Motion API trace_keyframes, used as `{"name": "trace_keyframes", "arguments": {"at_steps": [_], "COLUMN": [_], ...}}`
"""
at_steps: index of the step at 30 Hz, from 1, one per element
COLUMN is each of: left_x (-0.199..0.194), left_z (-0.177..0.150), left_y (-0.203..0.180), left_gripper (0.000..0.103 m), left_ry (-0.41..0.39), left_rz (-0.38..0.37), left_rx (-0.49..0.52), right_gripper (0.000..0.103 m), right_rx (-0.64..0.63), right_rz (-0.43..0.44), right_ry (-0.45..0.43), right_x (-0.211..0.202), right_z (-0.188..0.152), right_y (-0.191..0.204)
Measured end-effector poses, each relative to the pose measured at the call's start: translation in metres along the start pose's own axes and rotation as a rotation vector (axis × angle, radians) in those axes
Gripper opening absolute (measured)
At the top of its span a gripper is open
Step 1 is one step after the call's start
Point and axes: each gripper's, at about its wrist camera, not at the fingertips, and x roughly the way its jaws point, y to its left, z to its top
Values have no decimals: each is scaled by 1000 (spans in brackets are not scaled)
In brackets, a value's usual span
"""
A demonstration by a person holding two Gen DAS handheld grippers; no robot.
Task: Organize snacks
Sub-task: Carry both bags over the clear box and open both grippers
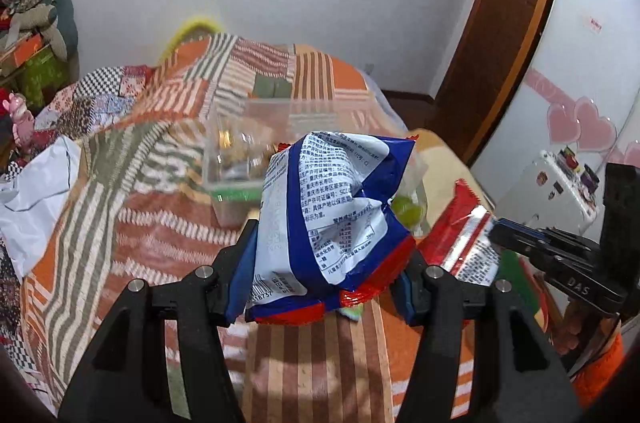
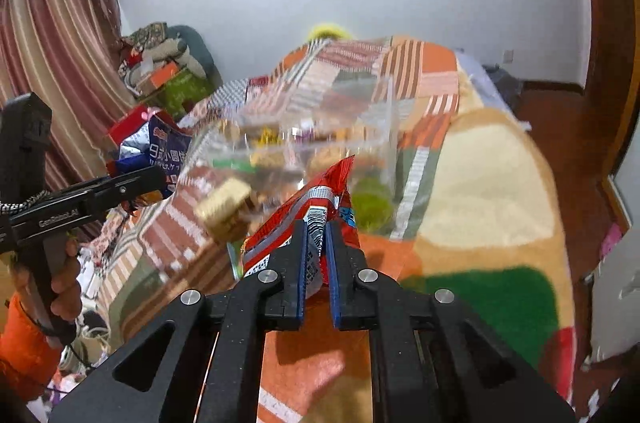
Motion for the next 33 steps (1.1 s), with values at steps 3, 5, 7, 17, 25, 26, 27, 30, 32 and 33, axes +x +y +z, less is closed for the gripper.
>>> {"name": "trace_keyframes", "arguments": {"at_steps": [3,5,7,17,25,26,27,30,32,33], "left_x": [-4,-5,-3,24,73,80,87,107,117,121], "left_z": [13,23,31,63,78,79,80,83,84,84], "left_y": [1,2,4,15,34,35,37,40,40,40], "left_gripper": [57,57,57,57,57,57,57,57,57,57], "left_ry": [-32,-57,-69,-82,-38,-28,-18,13,25,29], "left_rz": [6,18,22,32,38,44,48,49,50,51], "left_rx": [0,0,-2,-18,-46,-46,-47,-56,-59,-58], "right_gripper": [8,8,8,8,8,8,8,8,8,8], "right_rx": [-20,-33,-39,-26,22,30,38,57,70,78], "right_rz": [-3,-10,-13,-19,-20,-19,-19,-33,-46,-49], "right_ry": [-37,-66,-95,-173,-168,-163,-157,-142,-131,-124], "right_x": [-4,-5,-5,25,63,69,74,90,100,104], "right_z": [13,23,35,81,99,100,101,103,104,105], "right_y": [3,5,7,7,2,1,0,-4,-6,-8]}}
